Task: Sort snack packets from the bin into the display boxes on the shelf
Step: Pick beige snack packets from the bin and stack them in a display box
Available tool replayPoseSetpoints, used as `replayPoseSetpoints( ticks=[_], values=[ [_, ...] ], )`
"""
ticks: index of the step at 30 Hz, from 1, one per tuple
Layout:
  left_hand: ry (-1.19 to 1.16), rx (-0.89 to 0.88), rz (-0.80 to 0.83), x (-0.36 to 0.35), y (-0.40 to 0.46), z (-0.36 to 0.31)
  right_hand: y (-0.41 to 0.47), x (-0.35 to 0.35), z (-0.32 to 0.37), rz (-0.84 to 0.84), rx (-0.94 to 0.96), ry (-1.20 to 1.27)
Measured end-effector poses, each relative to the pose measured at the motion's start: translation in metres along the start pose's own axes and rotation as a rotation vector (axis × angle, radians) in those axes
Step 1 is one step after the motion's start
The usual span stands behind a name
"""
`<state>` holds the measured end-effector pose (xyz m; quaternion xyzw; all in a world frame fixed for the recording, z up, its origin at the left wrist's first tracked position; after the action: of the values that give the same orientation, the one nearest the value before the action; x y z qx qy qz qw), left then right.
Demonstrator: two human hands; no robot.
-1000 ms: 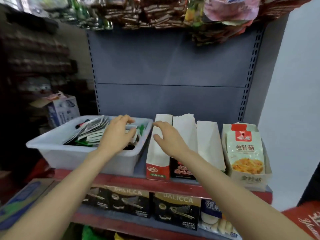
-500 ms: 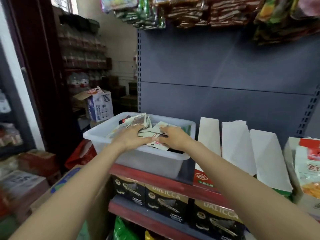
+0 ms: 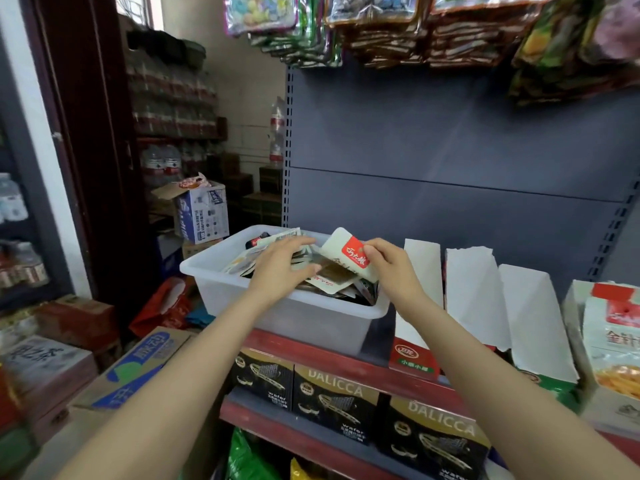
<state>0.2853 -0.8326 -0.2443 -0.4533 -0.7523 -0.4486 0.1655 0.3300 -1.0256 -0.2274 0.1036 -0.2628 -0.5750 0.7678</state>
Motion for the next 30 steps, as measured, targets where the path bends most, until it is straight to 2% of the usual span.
replayPoseSetpoints(
  ticks=[9,14,17,23,27,30],
  values=[
    [0.007,-0.157,-0.111,0.007,0.006,-0.075,-0.024,0.048,0.006,-0.143,-0.144,0.442],
    [0.050,-0.227,-0.146,-0.002,0.004,-0.125,-0.039,0.077,0.011,-0.205,-0.152,0.411],
    [-0.006,-0.233,-0.100,-0.021,0.000,-0.152,-0.051,0.098,0.011,-0.264,-0.165,0.402],
    [-0.236,-0.067,0.023,-0.072,-0.007,-0.210,-0.083,0.170,-0.005,-0.417,-0.139,0.337],
    [-0.397,-0.075,0.161,-0.110,-0.013,-0.251,-0.103,0.229,-0.008,-0.530,-0.107,0.304],
    [-0.431,-0.103,0.301,-0.141,-0.018,-0.278,-0.112,0.266,-0.013,-0.607,-0.127,0.264]
  ],
)
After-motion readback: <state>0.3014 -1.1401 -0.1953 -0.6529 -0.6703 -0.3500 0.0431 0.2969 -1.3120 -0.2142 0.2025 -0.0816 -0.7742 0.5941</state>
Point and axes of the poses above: each hand's wrist, its own y-axis towards the middle knuckle, its own x-axis out of the back of the hand, z = x × y, the point moved 1 cm from there along y, towards the middle knuckle, and after that the axes turned 4 degrees about y, right-handed, at the moved point
